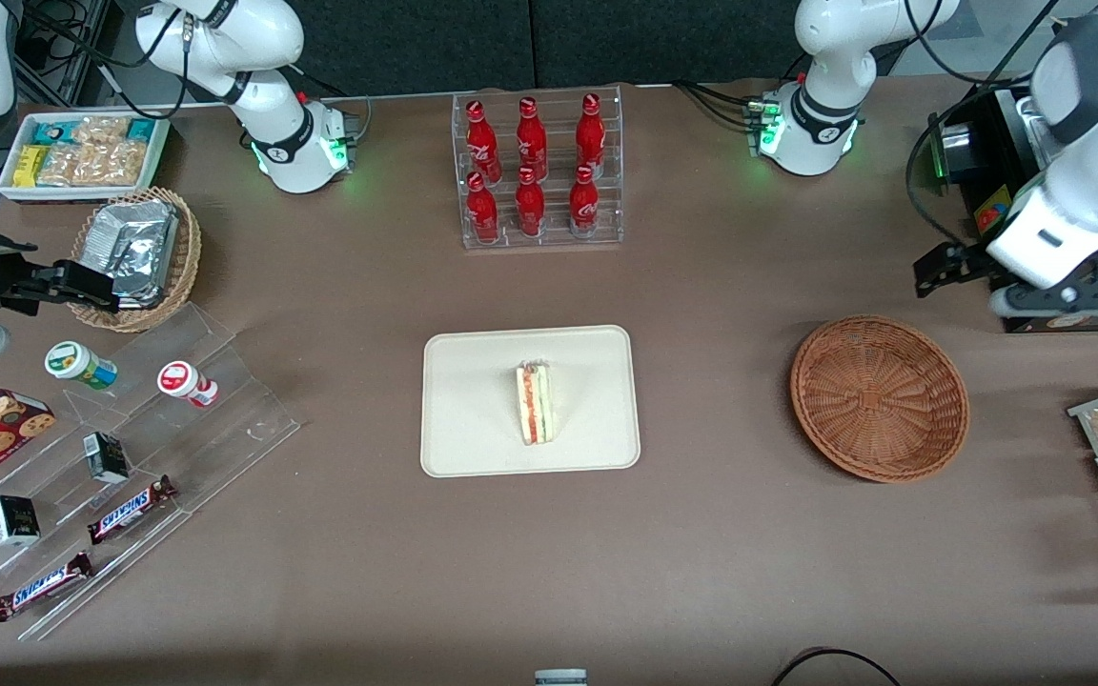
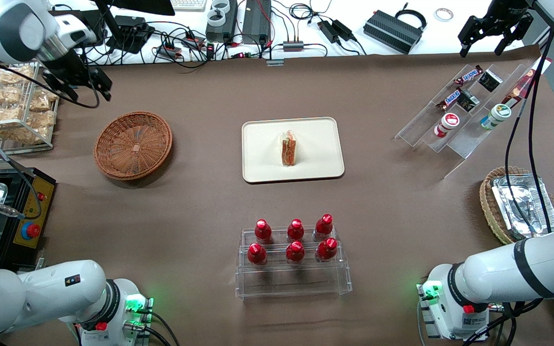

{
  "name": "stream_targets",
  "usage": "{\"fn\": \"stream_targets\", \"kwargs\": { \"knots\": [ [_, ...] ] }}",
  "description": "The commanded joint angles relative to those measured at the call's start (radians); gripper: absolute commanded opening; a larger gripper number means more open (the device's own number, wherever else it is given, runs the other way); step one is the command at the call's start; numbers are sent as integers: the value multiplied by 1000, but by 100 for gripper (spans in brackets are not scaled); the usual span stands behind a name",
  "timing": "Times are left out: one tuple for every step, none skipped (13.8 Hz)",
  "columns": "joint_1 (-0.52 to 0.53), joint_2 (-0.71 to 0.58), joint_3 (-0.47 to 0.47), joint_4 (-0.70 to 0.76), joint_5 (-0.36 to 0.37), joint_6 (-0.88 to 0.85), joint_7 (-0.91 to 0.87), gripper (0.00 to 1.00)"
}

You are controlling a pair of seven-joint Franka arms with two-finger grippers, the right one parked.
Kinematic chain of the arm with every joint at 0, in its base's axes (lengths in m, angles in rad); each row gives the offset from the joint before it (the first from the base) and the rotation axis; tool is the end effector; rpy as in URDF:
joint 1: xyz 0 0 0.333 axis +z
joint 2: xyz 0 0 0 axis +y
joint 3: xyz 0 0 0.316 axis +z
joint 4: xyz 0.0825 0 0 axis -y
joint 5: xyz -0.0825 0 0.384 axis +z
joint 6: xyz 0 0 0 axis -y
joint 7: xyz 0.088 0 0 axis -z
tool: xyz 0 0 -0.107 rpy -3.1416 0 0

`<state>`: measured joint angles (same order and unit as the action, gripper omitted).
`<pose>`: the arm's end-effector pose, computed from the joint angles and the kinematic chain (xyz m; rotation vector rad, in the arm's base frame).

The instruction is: Place sandwich from basket to tray

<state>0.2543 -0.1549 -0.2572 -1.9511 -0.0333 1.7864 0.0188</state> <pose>0.5135 -0.0110 0.5419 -3.1348 0.0174 0.0231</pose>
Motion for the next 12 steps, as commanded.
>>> {"fn": "stream_targets", "kwargs": {
  "knots": [
    [8, 11, 6, 127, -14, -108, 15, 100],
    [5, 20, 6, 155, -8, -139, 16, 100],
    [-4, 24, 7, 173, -5, -150, 15, 100],
    [-12, 29, 9, 181, -4, -151, 9, 100],
    [-59, 37, 38, 201, 1, -151, 1, 100],
    [-132, 50, 117, 225, 1, -151, 0, 100],
    [-198, 66, 195, 256, 4, -153, 1, 100],
    [-229, 77, 234, 273, 3, -163, 1, 100],
    [-239, 78, 237, 279, 6, -170, 1, 100],
    [-245, 74, 237, 282, 7, -173, 1, 100],
    [-245, 68, 237, 282, 7, -183, 1, 100],
    [-244, 66, 236, 299, 9, -214, 1, 100]
  ]
}}
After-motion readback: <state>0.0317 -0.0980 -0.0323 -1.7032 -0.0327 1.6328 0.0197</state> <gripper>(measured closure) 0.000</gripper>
